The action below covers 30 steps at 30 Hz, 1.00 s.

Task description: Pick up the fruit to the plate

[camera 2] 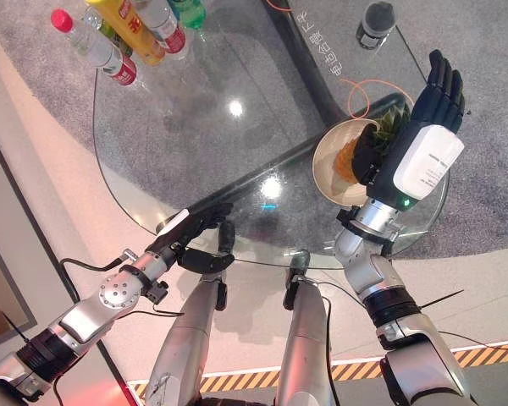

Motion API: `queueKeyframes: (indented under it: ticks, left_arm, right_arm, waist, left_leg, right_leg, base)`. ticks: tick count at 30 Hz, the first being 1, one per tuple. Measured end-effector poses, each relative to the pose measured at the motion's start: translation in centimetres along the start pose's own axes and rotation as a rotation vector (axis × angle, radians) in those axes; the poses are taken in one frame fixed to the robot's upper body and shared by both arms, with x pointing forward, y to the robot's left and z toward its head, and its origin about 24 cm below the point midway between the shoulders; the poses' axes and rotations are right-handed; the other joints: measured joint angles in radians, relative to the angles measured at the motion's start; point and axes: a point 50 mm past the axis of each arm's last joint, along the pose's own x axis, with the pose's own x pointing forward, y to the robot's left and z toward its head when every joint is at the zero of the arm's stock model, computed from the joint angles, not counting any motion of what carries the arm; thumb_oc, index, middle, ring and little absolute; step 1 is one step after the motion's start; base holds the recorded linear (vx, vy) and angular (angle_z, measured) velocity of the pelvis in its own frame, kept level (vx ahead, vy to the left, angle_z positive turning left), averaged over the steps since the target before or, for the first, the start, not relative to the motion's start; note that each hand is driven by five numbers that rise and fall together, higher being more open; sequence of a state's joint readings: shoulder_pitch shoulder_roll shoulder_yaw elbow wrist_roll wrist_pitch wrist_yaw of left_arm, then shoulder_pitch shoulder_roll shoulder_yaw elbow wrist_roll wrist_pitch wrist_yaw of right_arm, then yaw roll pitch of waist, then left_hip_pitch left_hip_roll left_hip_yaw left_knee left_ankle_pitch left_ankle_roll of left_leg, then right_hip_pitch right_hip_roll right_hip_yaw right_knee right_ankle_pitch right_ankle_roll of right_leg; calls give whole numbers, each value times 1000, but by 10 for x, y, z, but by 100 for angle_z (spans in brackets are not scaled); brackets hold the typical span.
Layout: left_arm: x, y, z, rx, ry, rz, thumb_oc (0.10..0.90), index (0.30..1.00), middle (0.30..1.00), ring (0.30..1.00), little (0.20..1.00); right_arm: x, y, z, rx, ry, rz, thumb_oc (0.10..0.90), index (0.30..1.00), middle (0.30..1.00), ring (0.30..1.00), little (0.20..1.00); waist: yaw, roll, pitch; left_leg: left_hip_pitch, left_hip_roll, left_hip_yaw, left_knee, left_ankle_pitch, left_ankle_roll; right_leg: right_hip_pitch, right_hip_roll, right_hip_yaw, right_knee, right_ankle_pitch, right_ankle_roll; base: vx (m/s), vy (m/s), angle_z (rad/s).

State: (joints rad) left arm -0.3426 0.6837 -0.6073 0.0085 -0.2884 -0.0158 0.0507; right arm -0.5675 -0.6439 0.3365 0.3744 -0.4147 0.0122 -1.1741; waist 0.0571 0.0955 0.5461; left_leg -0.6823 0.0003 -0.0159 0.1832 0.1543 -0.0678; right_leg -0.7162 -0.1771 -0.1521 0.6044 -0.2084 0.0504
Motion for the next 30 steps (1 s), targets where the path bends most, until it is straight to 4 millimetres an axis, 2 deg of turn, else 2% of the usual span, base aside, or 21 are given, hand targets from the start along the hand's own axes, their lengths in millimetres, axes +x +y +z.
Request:
queueKeyframes:
  ticks: [7, 11, 22, 30]
  left_arm:
    - [-1, 4, 0, 5, -2, 12, 800, 900, 900, 900, 900]
    - [-3, 10, 0, 7, -2, 26, 800, 900, 900, 900, 900]
    - [-6, 11, -3, 12, 10, 15, 800, 900, 900, 900, 900]
    - [-7, 12, -3, 17, 13, 17, 800, 900, 900, 900, 900]
  right_arm:
    - [-1, -1, 14, 55, -103, 86, 800, 900, 900, 900, 900]
    - [-10, 2, 21, 109, -153, 165, 800, 900, 900, 900, 900]
    - [-28, 5, 38, 237, -237, 314, 800, 900, 900, 900, 900]
    - [-41, 9, 48, 297, -293, 427, 800, 900, 900, 900, 900]
  waist:
    - [2, -6, -1]
    - [2, -17, -1]
    - [0, -19, 0]
    - [5, -24, -1]
  left_leg:
    - [7, 1, -9, -1, 4, 3]
    - [31, 0, -13, -11, -3, 1]
    - [37, -5, -25, -10, 3, 4]
    - [82, -1, -25, -27, -3, 2]
  right_leg:
    - [14, 1, -9, 1, -1, 1]
    - [34, 1, -10, -1, -6, 2]
    - [59, -3, -27, -16, -4, 4]
    - [94, 0, -27, -19, -10, 2]
  base:
    - [2, -7, 2]
    - [0, -1, 2]
    - [-2, 6, 3]
    - [-1, -1, 0]
